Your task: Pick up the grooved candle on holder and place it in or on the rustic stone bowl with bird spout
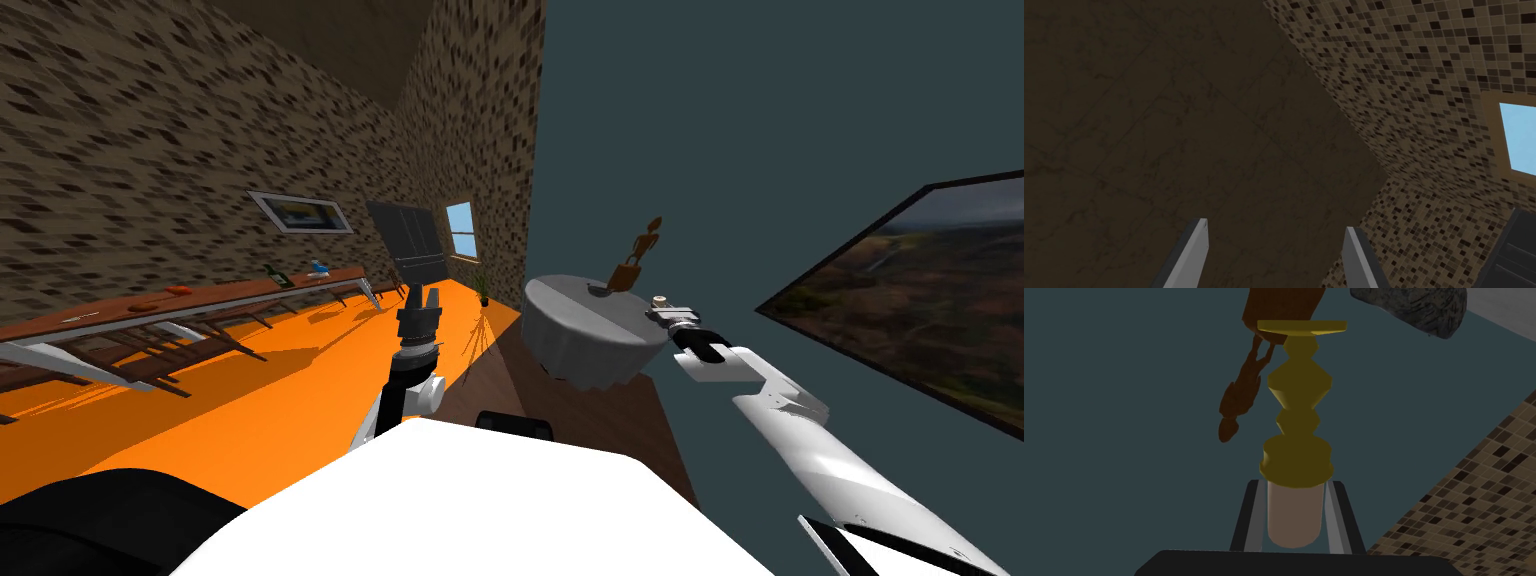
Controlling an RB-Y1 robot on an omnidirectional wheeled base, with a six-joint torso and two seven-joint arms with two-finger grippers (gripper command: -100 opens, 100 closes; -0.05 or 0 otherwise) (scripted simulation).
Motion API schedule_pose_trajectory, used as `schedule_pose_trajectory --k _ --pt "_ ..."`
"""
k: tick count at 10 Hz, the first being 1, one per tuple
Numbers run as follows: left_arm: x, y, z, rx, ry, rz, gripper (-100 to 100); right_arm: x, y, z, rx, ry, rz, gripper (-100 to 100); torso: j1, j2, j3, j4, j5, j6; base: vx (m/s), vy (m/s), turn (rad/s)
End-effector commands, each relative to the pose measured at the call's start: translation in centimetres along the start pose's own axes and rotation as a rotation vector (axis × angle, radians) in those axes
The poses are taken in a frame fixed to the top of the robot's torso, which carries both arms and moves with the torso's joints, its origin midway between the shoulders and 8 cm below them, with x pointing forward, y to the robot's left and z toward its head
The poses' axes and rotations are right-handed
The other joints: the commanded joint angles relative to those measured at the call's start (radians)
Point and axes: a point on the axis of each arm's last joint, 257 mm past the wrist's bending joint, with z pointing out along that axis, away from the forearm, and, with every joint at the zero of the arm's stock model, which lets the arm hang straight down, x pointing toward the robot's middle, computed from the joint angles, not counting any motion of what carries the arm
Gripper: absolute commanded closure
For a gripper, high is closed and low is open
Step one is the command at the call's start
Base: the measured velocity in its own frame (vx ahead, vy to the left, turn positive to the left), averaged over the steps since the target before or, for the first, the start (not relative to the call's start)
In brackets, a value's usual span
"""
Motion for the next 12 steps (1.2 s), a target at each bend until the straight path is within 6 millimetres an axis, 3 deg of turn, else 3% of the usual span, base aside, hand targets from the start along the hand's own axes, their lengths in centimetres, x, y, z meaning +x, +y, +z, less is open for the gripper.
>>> schedule_pose_trajectory --k 1,5,7,11,12 --pt "0.0 0.0 0.0 0.0 0.0 0.0 0 0.2 -1.5 1.1 0.025 0.043 -0.015 100 0.0 0.0 0.0 0.0 0.0 0.0 0.037 -0.067 0.305" --pt "0.0 0.0 0.0 0.0 0.0 0.0 0 0.9 -4.3 2.3 0.069 0.113 -0.048 100 0.001 -0.002 -0.001 0.0 0.0 -0.002 0.03 -0.057 0.199" --pt "0.0 0.0 0.0 0.0 0.0 0.0 0 1.4 -6.8 3.1 0.11 0.176 -0.078 100 0.001 -0.002 -0.002 -0.001 0.0 0.0 0.046 -0.05 0.228" --pt "0.0 0.0 0.0 0.0 0.0 0.0 0 3.4 -11.3 3.1 0.191 0.294 -0.124 100 0.002 -0.004 -0.002 -0.002 0.0 0.0 0.055 -0.056 0.23" --pt "0.0 0.0 0.0 0.0 0.0 0.0 0 3.8 -11.5 3.0 0.196 0.303 -0.125 100 0.003 -0.005 -0.003 -0.002 0.0 -0.001 0.048 -0.035 0.116"
